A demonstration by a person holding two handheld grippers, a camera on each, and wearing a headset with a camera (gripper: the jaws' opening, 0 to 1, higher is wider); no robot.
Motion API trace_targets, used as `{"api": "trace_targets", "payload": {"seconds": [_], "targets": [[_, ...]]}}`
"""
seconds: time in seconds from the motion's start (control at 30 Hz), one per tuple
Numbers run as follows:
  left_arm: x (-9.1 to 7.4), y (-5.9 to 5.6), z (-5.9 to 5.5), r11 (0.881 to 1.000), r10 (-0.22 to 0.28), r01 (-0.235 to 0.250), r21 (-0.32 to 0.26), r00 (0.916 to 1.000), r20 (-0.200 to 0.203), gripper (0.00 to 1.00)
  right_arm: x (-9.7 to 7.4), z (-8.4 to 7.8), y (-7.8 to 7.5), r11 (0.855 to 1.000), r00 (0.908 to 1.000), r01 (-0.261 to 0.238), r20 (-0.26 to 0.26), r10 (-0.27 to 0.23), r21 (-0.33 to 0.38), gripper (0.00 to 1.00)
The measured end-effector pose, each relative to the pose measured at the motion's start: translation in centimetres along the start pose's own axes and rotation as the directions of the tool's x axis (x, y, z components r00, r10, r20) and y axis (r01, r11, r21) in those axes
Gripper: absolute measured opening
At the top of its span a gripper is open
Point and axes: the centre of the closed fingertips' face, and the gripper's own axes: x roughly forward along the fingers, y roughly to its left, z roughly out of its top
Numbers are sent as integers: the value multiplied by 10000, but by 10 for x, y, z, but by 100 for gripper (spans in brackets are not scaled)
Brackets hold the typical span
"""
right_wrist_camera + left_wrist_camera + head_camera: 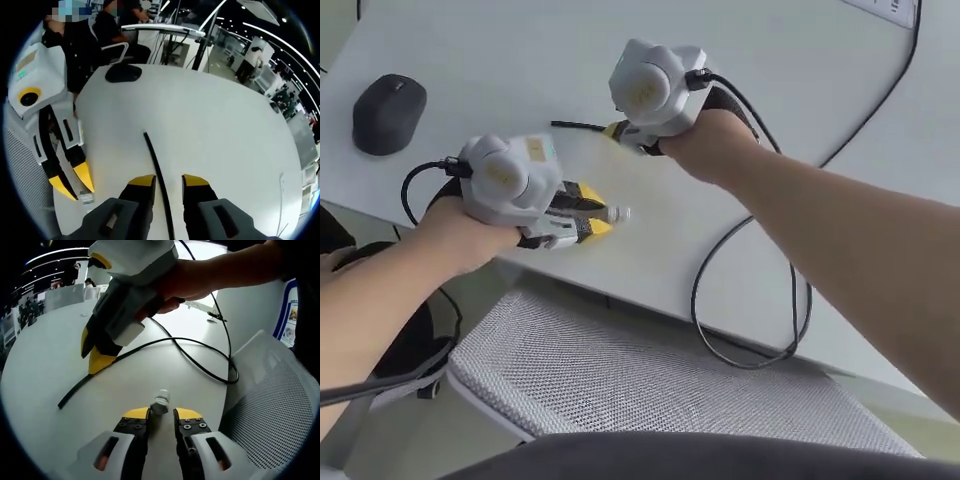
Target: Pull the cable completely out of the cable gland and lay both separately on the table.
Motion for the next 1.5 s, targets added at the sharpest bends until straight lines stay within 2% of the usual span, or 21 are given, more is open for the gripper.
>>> {"api": "trace_targets", "payload": {"seconds": [0.2, 0.4, 0.57, 0.67, 0.77, 0.83, 0.9, 1.13, 1.37, 1.5], "targets": [[-1, -3, 0, 10000, 29, -30, -49, 10000, -84, 23, -22, 3, -8, 9996, 9991, 241, 350, -247, 163, 22], [-3, -5, 2, 9999, 108, -108, 39, 9998, -179, 29, -52, 0, -13, 9984, 9966, 538, 620, -548, 173, 25], [-8, -4, 4, 9999, 166, -166, 10, 9995, -250, 31, -80, 0, -20, 9943, 9903, 911, 1005, -964, 560, 27], [-13, -5, 9, 9997, 218, -220, -137, 9997, -115, 34, -97, 1, -21, 9916, 9859, 1042, 1234, -1131, 761, 27], [-18, -7, 10, 9994, 261, -263, -205, 9996, -74, 35, -116, 3, -27, 9857, 9765, 1398, 1521, -1530, 937, 28], [-23, -9, 13, 9990, 287, -285, -353, 9996, 41, 37, -130, 4, -30, 9791, 9689, 1487, 1776, -1723, 1389, 29], [-28, -10, 15, 9982, 346, -340, -488, 9993, 123, 40, -145, 4, -33, 9759, 9613, 1691, 1956, -1941, 1376, 30], [-47, -17, 23, 9959, 490, -462, -774, 9982, 347, 46, -192, -5, -34, 9660, 9401, 1951, 2483, -2336, 1699, 35], [-66, -23, 28, 9954, 658, -634, -715, 9973, 323, 49, -231, -23, -32, 9373, 9137, 2194, 2798, -2947, 2708, 40], [-75, -26, 37, 9939, 812, -769, -793, 9953, 534, 52, -252, -36, -26, 9053, 8931, 2083, 3052, -3304, 3702, 46]]}}
